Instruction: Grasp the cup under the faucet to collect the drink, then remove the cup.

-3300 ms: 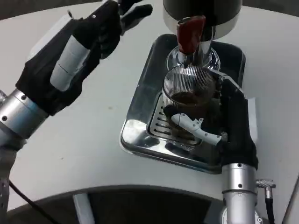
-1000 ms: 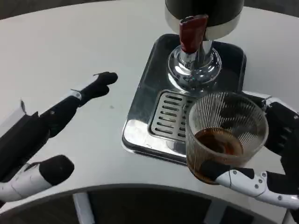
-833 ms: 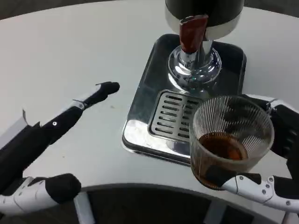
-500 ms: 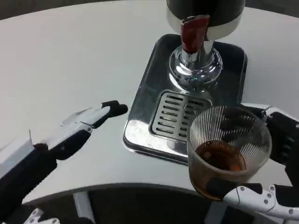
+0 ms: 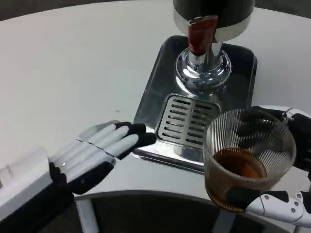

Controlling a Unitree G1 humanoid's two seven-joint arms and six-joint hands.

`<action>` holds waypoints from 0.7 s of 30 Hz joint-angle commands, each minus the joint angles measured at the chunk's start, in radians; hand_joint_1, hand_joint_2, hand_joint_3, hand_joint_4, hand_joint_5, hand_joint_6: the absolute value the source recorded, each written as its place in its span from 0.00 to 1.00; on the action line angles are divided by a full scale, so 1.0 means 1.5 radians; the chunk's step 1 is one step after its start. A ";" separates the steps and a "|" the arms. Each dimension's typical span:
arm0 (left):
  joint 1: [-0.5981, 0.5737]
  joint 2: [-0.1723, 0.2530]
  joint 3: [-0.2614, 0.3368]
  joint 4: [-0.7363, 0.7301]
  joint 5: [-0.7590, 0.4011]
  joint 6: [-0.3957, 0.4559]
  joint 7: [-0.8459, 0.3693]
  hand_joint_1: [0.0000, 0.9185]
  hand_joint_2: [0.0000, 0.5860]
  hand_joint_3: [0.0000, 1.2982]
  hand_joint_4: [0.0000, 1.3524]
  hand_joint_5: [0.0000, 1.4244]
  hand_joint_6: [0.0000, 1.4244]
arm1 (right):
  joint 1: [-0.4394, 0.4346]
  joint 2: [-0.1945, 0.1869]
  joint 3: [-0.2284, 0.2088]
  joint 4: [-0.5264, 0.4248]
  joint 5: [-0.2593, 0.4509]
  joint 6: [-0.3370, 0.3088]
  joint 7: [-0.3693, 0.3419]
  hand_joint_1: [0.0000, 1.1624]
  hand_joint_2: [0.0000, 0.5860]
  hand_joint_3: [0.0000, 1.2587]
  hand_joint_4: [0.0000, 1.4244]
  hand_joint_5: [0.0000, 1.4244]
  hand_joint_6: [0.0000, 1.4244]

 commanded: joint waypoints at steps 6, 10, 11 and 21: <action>0.029 0.061 0.017 0.019 -0.018 -0.062 -0.020 0.00 0.09 0.05 0.00 0.00 0.00 | 0.001 -0.038 -0.035 -0.023 0.060 -0.010 -0.002 0.83 0.28 0.48 0.50 0.55 0.44; 0.033 0.073 0.018 0.021 -0.021 -0.067 -0.018 0.00 0.09 0.05 0.00 0.00 0.00 | -0.002 -0.050 -0.038 -0.023 0.072 -0.010 -0.007 0.83 0.28 0.48 0.50 0.55 0.44; 0.033 0.075 0.019 0.020 -0.022 -0.067 -0.017 0.00 0.10 0.05 0.00 0.00 0.00 | -0.002 -0.052 -0.036 -0.023 0.074 -0.009 -0.009 0.83 0.28 0.48 0.50 0.55 0.44; 0.038 0.082 0.026 0.012 -0.026 -0.069 -0.014 0.00 0.10 0.05 0.00 0.00 0.00 | -0.003 -0.073 -0.018 -0.023 0.084 -0.013 -0.025 0.83 0.28 0.48 0.50 0.55 0.44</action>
